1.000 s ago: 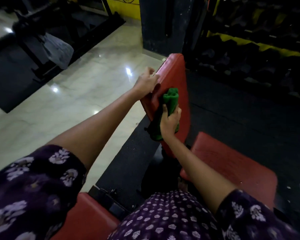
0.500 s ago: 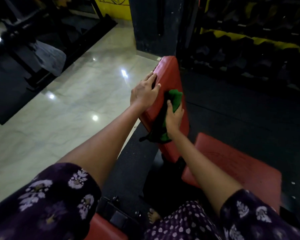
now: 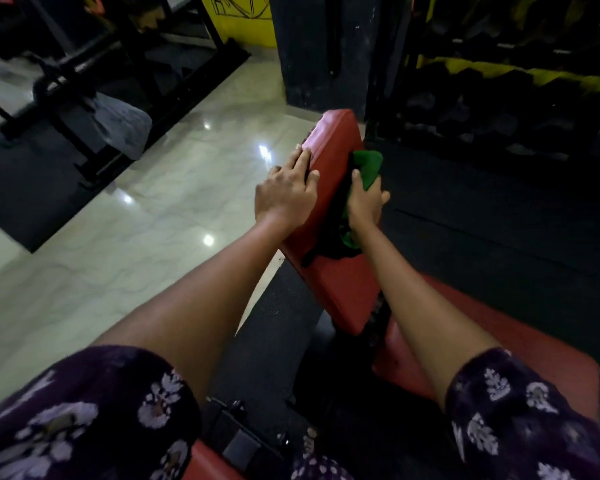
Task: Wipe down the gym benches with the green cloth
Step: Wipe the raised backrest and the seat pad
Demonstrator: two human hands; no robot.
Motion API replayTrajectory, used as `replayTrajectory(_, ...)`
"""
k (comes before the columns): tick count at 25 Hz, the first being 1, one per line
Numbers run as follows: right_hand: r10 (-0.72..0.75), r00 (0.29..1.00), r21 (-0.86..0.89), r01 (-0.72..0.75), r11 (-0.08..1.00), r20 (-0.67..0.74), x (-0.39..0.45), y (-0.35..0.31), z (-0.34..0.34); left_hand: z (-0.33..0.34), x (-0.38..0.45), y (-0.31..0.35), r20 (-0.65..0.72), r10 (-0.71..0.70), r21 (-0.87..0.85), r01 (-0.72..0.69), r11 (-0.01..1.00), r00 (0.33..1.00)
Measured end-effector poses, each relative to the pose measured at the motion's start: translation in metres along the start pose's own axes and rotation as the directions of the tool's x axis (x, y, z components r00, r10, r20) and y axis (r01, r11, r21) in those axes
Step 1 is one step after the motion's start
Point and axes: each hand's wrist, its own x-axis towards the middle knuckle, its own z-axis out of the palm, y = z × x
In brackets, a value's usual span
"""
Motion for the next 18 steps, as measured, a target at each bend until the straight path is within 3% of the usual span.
replayTrajectory(3, -0.267, 0.963, 0.028, 0.267, 0.963, -0.023, -0.004, -0.008, 0.006, 0.009, -0.004, -0.003, -0.198, 0.077, 0.012, -0.076, 0.997, 0.977)
replayTrajectory(6, -0.348, 0.937, -0.018, 0.348, 0.937, -0.015, 0.017, -0.01, 0.005, 0.026, -0.011, -0.009, -0.406, 0.17, 0.061, -0.159, 0.985, 0.898)
replayTrajectory(10, -0.046, 0.997, 0.023, 0.047, 0.999, -0.06, 0.047, -0.023, 0.002, 0.028, -0.007, -0.012, -0.408, 0.208, 0.114, -0.176, 0.978, 0.889)
replayTrajectory(12, -0.198, 0.978, -0.075, 0.194, 0.978, -0.059, 0.031, -0.032, 0.007, 0.028, -0.007, -0.011, -0.39, 0.21, 0.13, -0.173, 0.976, 0.897)
replayTrajectory(15, -0.532, 0.847, -0.135, 0.526, 0.84, -0.007, 0.011, -0.032, 0.013, 0.029, -0.006, -0.01, -0.383, 0.202, 0.141, -0.159, 0.977, 0.901)
replayTrajectory(16, -0.535, 0.845, -0.129, 0.528, 0.839, -0.017, 0.016, -0.03, 0.013, 0.028, -0.006, -0.01, -0.389, 0.2, 0.139, -0.157, 0.978, 0.899)
replayTrajectory(18, -0.367, 0.928, -0.05, 0.364, 0.93, -0.061, 0.036, -0.028, 0.007, 0.028, -0.006, -0.009, -0.406, 0.205, 0.139, -0.162, 0.977, 0.891)
